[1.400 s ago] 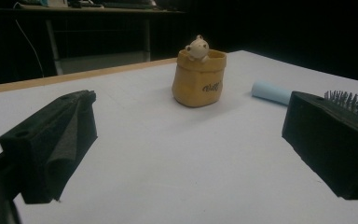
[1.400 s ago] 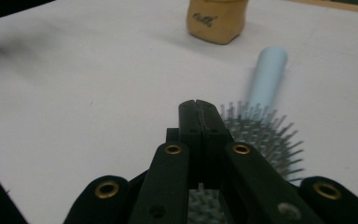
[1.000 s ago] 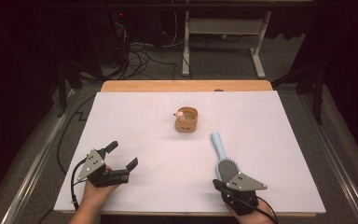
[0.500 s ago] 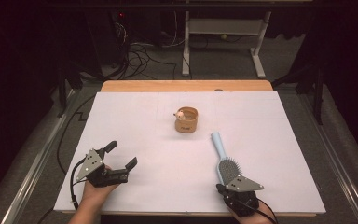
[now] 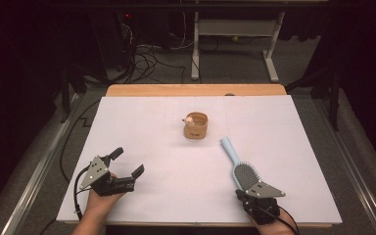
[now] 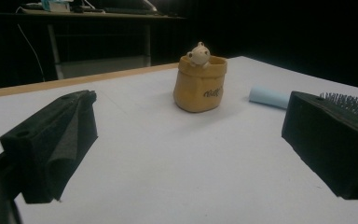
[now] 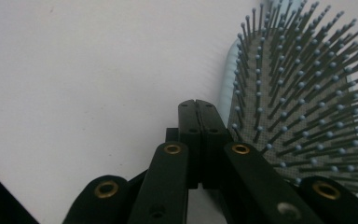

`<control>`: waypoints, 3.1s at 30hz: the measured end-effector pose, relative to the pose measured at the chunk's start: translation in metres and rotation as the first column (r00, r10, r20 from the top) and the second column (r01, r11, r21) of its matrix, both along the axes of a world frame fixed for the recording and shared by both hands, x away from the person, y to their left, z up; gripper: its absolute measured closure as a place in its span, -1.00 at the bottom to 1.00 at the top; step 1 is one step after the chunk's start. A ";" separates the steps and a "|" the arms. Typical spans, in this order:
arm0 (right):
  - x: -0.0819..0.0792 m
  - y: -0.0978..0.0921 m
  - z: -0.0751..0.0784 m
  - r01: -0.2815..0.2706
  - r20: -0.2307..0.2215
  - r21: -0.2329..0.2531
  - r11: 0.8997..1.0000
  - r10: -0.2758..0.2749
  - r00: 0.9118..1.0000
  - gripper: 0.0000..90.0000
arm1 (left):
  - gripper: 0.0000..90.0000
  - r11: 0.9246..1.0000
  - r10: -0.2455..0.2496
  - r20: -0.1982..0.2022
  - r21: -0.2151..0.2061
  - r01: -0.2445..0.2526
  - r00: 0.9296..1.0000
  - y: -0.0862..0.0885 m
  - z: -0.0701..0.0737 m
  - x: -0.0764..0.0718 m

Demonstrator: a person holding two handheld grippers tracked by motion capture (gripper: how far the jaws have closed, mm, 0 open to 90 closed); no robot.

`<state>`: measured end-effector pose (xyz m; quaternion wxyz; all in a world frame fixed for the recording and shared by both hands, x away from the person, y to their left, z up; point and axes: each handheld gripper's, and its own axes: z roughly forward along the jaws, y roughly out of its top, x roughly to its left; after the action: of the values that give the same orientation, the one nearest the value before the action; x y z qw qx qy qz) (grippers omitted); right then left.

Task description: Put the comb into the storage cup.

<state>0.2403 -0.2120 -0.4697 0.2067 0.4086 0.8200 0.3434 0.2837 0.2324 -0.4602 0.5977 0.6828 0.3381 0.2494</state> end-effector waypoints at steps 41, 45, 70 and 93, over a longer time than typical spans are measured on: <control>0.012 -0.069 0.029 0.061 0.233 0.289 0.955 -0.132 0.963 -0.33 | -0.89 1.000 0.003 -0.010 0.022 -0.003 1.000 -0.003 -0.002 0.002; 0.012 -0.067 0.030 0.073 0.253 0.278 0.958 -0.146 0.956 -0.73 | -0.92 0.999 0.011 -0.013 0.050 -0.011 1.000 -0.004 -0.001 0.004; 0.057 -0.059 0.042 0.077 -0.082 0.061 0.995 -0.072 0.994 -1.00 | -0.99 0.997 -0.018 -0.037 0.073 0.021 0.999 -0.007 0.000 0.009; 0.068 -0.052 0.037 -0.007 -0.320 -0.129 0.992 -0.035 0.947 -1.00 | -0.99 0.996 -0.021 -0.032 0.085 0.023 0.999 -0.007 0.000 0.006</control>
<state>0.3079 -0.2645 -0.4328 0.0984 0.4508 0.8602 0.2171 0.2900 0.2253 -0.4602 0.5654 0.7151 0.3288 0.2465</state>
